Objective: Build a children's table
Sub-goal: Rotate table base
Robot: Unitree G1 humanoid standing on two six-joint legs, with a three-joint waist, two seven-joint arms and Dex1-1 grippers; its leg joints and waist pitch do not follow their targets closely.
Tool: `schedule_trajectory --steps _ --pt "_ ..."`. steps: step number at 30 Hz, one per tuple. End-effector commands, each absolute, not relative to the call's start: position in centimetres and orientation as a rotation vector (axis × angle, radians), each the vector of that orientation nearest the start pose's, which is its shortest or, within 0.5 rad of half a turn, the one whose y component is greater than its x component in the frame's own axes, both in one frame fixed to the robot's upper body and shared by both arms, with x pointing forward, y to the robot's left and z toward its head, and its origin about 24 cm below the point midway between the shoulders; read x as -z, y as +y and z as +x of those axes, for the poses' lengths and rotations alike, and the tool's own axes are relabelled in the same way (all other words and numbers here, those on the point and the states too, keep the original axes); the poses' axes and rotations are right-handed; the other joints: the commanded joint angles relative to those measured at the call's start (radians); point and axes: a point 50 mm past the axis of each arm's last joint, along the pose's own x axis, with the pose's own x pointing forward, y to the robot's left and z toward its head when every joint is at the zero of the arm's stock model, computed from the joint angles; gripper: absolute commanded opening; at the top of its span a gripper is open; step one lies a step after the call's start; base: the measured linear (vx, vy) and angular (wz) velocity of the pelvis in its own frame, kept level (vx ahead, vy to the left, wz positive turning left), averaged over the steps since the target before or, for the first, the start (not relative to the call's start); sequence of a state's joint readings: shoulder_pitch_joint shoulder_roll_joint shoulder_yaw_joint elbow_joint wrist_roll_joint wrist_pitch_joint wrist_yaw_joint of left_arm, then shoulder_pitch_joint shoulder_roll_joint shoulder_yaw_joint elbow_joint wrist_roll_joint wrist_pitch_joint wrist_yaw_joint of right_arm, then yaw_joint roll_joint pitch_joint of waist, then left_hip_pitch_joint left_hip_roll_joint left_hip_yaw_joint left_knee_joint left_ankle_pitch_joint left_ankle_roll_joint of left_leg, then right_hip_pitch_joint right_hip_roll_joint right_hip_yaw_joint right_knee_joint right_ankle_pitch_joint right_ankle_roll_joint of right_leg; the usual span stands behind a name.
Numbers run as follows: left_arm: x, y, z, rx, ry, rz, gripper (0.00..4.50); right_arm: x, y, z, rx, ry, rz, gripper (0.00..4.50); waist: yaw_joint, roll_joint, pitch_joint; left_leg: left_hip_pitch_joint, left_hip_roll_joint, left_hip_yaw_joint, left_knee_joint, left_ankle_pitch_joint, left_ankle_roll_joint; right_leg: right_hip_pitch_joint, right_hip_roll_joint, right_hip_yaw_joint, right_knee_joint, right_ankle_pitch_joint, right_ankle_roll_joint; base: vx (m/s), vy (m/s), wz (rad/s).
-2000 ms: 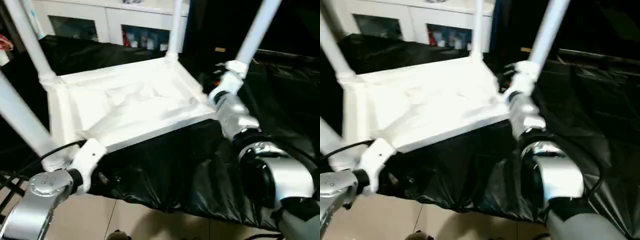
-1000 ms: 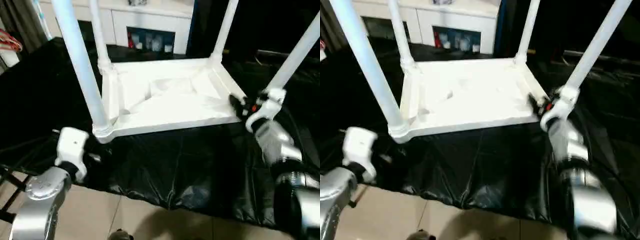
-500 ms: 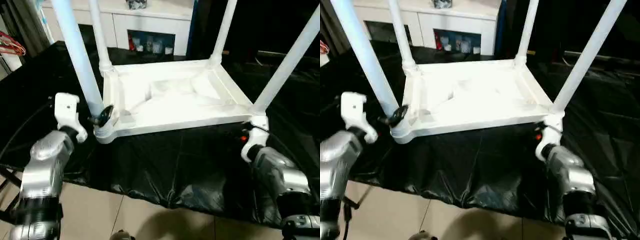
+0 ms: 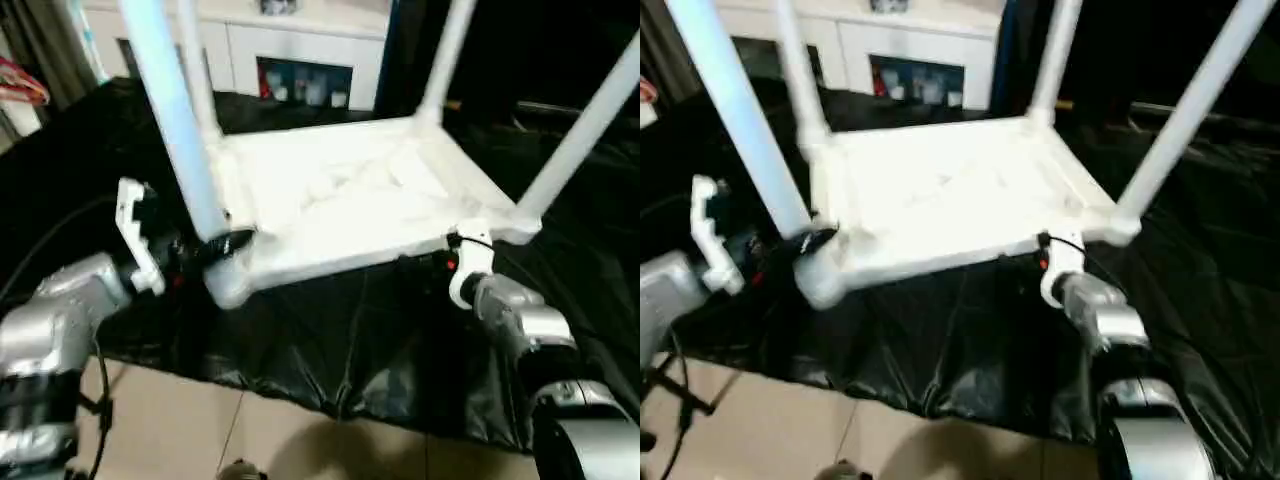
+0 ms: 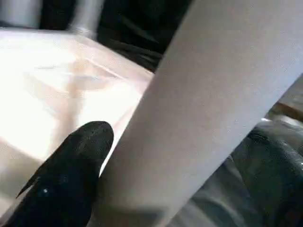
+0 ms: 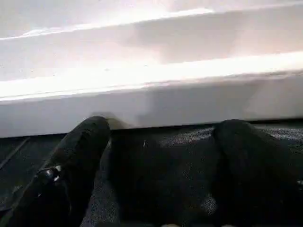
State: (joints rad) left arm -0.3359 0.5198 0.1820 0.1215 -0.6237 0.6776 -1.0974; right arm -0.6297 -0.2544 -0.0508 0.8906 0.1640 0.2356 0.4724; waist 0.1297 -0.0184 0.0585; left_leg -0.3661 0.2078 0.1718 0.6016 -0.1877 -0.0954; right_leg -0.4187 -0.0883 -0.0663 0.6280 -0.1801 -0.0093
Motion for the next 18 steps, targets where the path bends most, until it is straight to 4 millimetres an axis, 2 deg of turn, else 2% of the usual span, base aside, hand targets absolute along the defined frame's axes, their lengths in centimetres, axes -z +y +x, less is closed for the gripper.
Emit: schedule_trajectory --steps 1,2,4,5,6,7,8,9,10,11,13,14,15,16,17,18 --pt "-11.9 18.9 26.5 1.248 0.261 -0.378 4.50 -2.0 -16.3 34.9 -0.455 0.477 0.061 4.18 -0.001 0.013 -0.067 0.005 0.016 0.003 -0.083 -0.230 -0.016 0.056 -0.050 0.038 -0.061 -0.200 -0.231 0.000 0.000 0.00" --pt "-11.9 18.9 26.5 1.250 0.262 -0.379 4.50 -2.0 -16.3 34.9 -0.456 0.477 0.061 4.18 -0.003 0.011 -0.065 0.005 0.016 0.002 -0.085 -0.234 -0.017 0.057 -0.049 0.038 -0.064 -0.207 -0.229 0.000 0.000 0.00" --pt "-11.9 17.6 25.7 1.315 0.288 -0.383 4.50 -1.7 -15.4 34.9 -0.489 0.483 0.056 4.18 -0.007 0.012 -0.065 0.005 0.015 0.003 -0.084 -0.236 -0.018 0.057 -0.048 0.039 -0.064 -0.204 -0.230 0.000 0.000 0.00" --pt "-11.8 17.0 25.4 1.340 0.300 -0.379 4.50 -1.6 -14.9 34.8 -0.503 0.486 0.053 4.18 -0.015 0.008 -0.062 -0.001 0.013 0.000 -0.087 -0.239 -0.018 0.062 -0.049 0.038 -0.067 -0.228 -0.222 0.000 0.000 0.00" --pt "-11.8 15.8 24.9 1.384 0.314 -0.375 4.50 -1.3 -14.2 34.8 -0.520 0.489 0.051 4.18 -0.017 0.004 -0.062 0.000 0.012 0.000 -0.087 -0.240 -0.016 0.062 -0.049 0.038 -0.070 -0.246 -0.216 0.000 0.000 0.00" --pt "-11.8 15.8 24.9 1.385 0.314 -0.375 4.50 -1.3 -14.2 34.8 -0.520 0.489 0.051 4.18 -0.020 0.005 -0.063 0.001 0.013 0.000 -0.086 -0.234 -0.017 0.062 -0.051 0.041 -0.071 -0.253 -0.212 0.000 0.000 0.00" --pt "-11.7 14.6 24.8 1.408 0.308 -0.376 4.50 -1.2 -13.4 34.7 -0.537 0.491 0.060 4.18 -0.022 -0.002 -0.063 0.000 0.013 0.000 -0.087 -0.219 -0.013 0.063 -0.051 0.041 -0.070 -0.254 -0.207 0.000 0.000 0.00" --pt "-11.7 14.1 24.8 1.417 0.306 -0.374 4.50 -1.2 -13.2 34.7 -0.544 0.492 0.064 4.18 -0.022 -0.002 -0.063 0.000 0.013 0.000 -0.087 -0.219 -0.013 0.063 -0.051 0.041 -0.070 -0.254 -0.207 0.000 0.000 0.00" --pt "-11.8 12.9 25.0 1.430 0.299 -0.374 4.50 -1.0 -12.4 34.7 -0.566 0.494 0.060 4.18 -0.030 -0.017 -0.064 0.000 0.013 0.004 -0.085 -0.200 -0.007 0.063 -0.049 0.041 -0.072 -0.241 -0.205 0.000 0.000 0.00" --pt "-11.7 12.7 25.0 1.432 0.298 -0.372 4.50 -1.0 -12.3 34.7 -0.569 0.495 0.060 4.18 -0.027 -0.010 -0.064 -0.001 0.013 0.001 -0.085 -0.197 -0.009 0.063 -0.050 0.041 -0.069 -0.245 -0.205 0.000 0.000 0.00" --pt "-11.6 11.2 25.4 1.441 0.288 -0.354 4.50 -0.8 -11.6 34.6 -0.589 0.504 0.055 4.18 -0.028 -0.004 -0.062 0.004 0.014 0.001 -0.086 -0.208 -0.012 0.059 -0.048 0.041 -0.074 -0.254 -0.199 0.000 0.000 0.00" --pt "-11.4 10.6 25.9 1.418 0.283 -0.338 4.50 -0.8 -11.4 34.5 -0.591 0.504 0.046 4.18 -0.030 -0.009 -0.063 0.003 0.014 0.000 -0.088 -0.213 -0.017 0.061 -0.047 0.041 -0.073 -0.256 -0.194 0.000 0.000 0.00" --pt "-11.4 10.0 26.4 1.392 0.266 -0.323 4.50 -0.8 -11.3 34.6 -0.593 0.503 0.043 4.18 -0.033 -0.023 -0.062 0.002 0.014 0.002 -0.088 -0.218 -0.016 0.061 -0.046 0.041 -0.077 -0.263 -0.187 0.000 0.000 0.00" --pt "-11.4 8.8 27.0 1.393 0.249 -0.318 4.50 -0.8 -11.2 34.6 -0.598 0.501 0.047 4.18 -0.031 -0.028 -0.060 0.006 0.014 0.001 -0.089 -0.245 -0.019 0.058 -0.048 0.042 -0.083 -0.312 -0.166 0.000 0.000 0.00" --pt "-11.4 8.8 27.0 1.393 0.249 -0.318 4.50 -0.8 -11.2 34.6 -0.598 0.501 0.047 4.18 -0.028 -0.025 -0.062 0.007 0.014 0.000 -0.088 -0.244 -0.023 0.058 -0.050 0.042 -0.081 -0.317 -0.163 0.000 0.000 0.00" --pt "-11.4 8.5 27.1 1.396 0.247 -0.317 4.50 -0.8 -11.2 34.6 -0.599 0.501 0.049 4.18 -0.029 -0.026 -0.061 0.003 0.015 -0.001 -0.090 -0.243 -0.025 0.060 -0.051 0.043 -0.082 -0.319 -0.157 0.000 0.000 0.00"
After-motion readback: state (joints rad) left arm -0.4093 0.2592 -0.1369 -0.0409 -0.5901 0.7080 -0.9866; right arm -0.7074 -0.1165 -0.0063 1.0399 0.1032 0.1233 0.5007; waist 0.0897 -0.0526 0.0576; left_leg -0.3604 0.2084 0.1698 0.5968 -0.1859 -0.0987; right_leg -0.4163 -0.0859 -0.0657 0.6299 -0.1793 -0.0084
